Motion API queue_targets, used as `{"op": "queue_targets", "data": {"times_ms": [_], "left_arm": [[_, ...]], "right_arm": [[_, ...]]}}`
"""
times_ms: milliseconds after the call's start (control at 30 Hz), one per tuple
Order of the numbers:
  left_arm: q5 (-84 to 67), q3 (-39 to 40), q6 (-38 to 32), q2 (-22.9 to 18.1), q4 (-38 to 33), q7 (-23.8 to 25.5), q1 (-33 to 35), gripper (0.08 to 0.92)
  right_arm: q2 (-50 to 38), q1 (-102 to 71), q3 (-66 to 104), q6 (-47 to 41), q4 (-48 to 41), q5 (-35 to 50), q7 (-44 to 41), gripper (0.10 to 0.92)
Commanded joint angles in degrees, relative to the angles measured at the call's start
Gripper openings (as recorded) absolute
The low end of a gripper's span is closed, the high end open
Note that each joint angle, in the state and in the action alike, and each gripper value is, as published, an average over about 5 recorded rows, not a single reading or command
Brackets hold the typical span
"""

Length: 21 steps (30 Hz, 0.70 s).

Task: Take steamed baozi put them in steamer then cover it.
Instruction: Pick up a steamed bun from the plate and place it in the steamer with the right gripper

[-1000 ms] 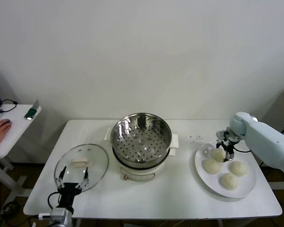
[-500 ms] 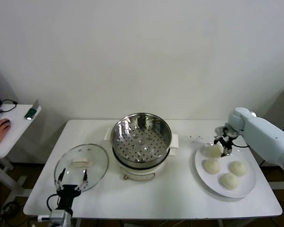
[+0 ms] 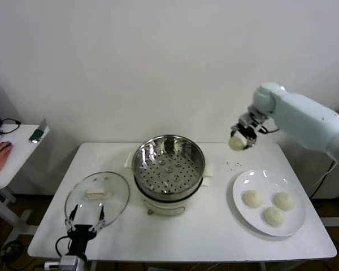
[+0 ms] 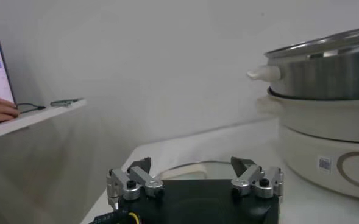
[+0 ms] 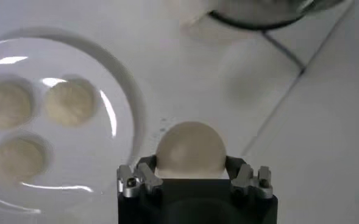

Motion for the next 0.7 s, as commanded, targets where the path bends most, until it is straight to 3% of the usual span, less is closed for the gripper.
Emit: {"op": "queue_targets", "data": {"times_ms": [33,367,700], "left_arm": [[-0.1,0.1,-0.1,0.1,0.0,0.0,0.4,0.823],[-0.5,0.1,0.0,1.0,-0.9,-0.3,0.8,0.823],[-0.6,0.3,0.3,1.6,-2.0,-0.4,1.2,0.823]], "right_arm": [[14.5,7.8,-3.0,11.5,2.5,-3.8,0.9,0.729],[22.5,-2.3,2.2,18.9,1.6,-21.1,5.2,0.729],[23.5,-8.8,3.1,19.4,-1.1,-26.3,5.5,0.731]]}}
